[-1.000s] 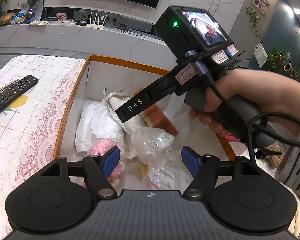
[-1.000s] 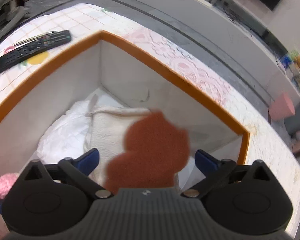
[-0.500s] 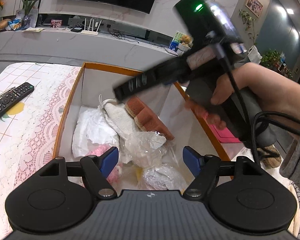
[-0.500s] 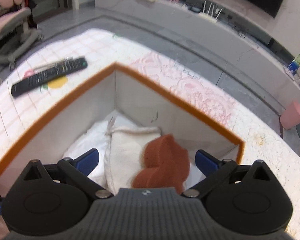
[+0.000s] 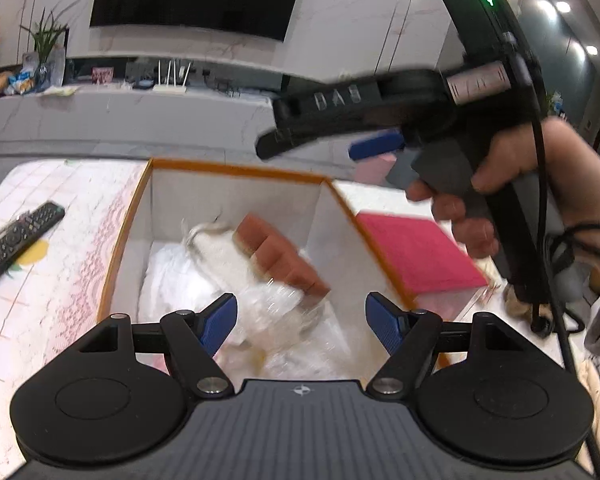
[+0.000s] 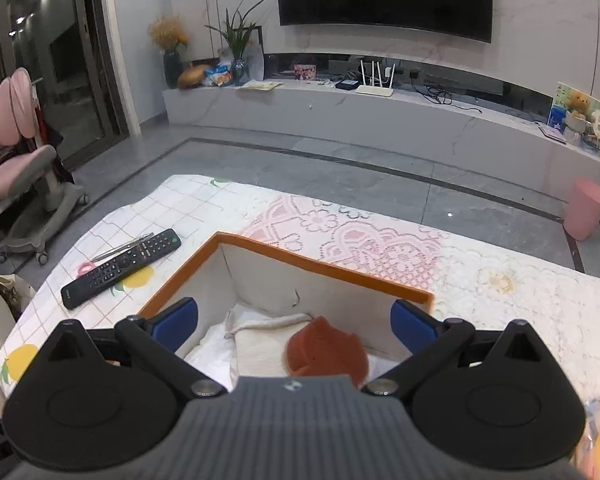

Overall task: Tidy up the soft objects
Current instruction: 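Open the left gripper to drop the clear bag into the shoebox, then move the right gripper to the brown knotted plush and grasp it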

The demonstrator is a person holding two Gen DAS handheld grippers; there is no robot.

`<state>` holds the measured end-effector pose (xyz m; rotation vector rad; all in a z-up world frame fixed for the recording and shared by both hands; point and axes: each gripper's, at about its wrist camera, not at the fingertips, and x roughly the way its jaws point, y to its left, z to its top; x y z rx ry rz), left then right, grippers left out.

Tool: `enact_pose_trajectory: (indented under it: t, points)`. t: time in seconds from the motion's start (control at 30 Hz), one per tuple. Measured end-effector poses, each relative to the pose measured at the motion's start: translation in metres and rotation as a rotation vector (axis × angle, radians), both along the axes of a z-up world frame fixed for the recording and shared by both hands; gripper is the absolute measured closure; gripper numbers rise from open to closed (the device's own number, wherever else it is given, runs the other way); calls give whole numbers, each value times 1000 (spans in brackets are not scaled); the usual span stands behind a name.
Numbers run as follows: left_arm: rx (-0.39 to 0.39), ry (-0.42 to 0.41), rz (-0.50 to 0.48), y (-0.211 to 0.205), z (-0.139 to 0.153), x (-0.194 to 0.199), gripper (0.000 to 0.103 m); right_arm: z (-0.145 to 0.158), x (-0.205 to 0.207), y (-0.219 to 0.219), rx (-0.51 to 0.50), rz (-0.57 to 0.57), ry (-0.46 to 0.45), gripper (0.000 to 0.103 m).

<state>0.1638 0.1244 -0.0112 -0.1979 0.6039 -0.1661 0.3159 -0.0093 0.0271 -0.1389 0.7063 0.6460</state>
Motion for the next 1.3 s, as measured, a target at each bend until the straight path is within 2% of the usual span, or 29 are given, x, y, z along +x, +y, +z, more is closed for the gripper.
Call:
enact_pose_trajectory:
  t: [0.1,0.23,0.4,0.5,0.67,0.83,0.93,1.0,1.1,1.2,1.3]
  points:
    - [13,-27,-3,-15,12,1,17,10,-6,-22,2,-11,-21,3]
    - [-9,-23,-5,-36,24,5,17,29,-19,-59,-2,-24,-74,3]
    - [13,-45,-27,-69,38,1,17,43,-35,-119,13,-54,-72,3]
    - [16,-60,-66,-96,46,-5,17,49,-49,-162,16,-104,-112,3]
    - [18,-80,-83,-143,45,-11,17,45,-62,-236,68,-252,-106,3]
    - [-42,-93,-36,-177,23,-14,17,14,-77,-305,129,-396,-54,3]
    - [-74,-70,-45,-188,4,-14,17,-15,-90,-342,222,-474,-4,3]
    - [-58,-64,-67,-198,-8,-13,17,-36,-94,-357,229,-498,50,3]
    - [-2,-62,-115,-208,-31,-16,17,-63,-103,-372,178,-527,40,3]
    - [35,-90,-18,-221,-54,-23,18,-84,-106,-387,151,-588,56,3]
    - [80,-52,-64,-237,-69,-20,18,-95,-100,-397,153,-617,86,3]
